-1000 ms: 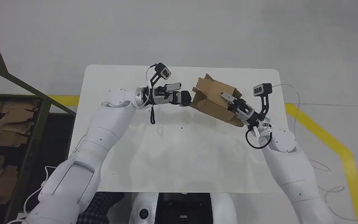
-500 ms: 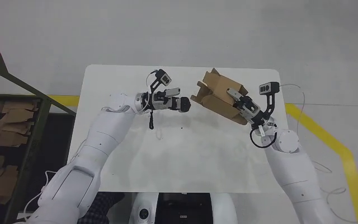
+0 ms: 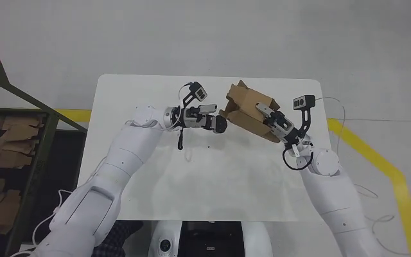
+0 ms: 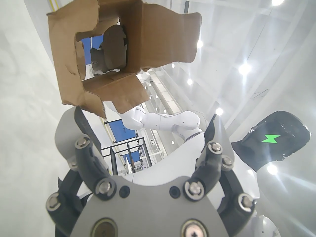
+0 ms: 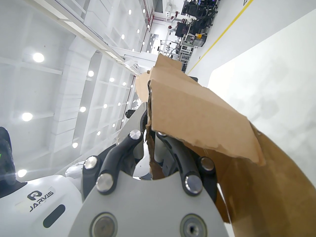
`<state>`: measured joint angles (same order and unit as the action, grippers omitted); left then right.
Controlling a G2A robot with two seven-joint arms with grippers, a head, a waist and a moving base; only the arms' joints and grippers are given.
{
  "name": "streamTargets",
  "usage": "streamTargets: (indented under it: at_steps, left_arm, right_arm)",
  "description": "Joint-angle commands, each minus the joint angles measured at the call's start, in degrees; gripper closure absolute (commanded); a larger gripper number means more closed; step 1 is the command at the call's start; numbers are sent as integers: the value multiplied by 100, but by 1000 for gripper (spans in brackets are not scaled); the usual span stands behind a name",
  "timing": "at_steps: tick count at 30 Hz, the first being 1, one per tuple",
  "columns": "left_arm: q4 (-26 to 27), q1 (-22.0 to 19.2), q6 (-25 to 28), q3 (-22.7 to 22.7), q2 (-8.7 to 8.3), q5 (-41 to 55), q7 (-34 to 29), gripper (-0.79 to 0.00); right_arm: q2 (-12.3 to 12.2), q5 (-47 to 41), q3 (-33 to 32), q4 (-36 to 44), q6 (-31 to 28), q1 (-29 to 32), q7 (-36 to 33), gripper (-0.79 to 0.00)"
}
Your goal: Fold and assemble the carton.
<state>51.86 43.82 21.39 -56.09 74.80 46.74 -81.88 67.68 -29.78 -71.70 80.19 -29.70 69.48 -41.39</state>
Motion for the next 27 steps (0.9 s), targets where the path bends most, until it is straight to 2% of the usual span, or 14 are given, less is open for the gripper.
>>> streamTargets:
  at_steps: [1,14,27]
  left_arm:
    - [-25,-9,-2,1,10,10,-3,-785]
    - [-57,-9,-108,54,90,113,-68,-785]
    - [-232,-105,-66,34,164,185,-90,-785]
  right_arm:
    - [3,-17,-7,18,-1,17,16,0]
    - [43,-56,-35,156,-131,132,285,0]
    - [55,-94,59,263,-70,253,-98,0]
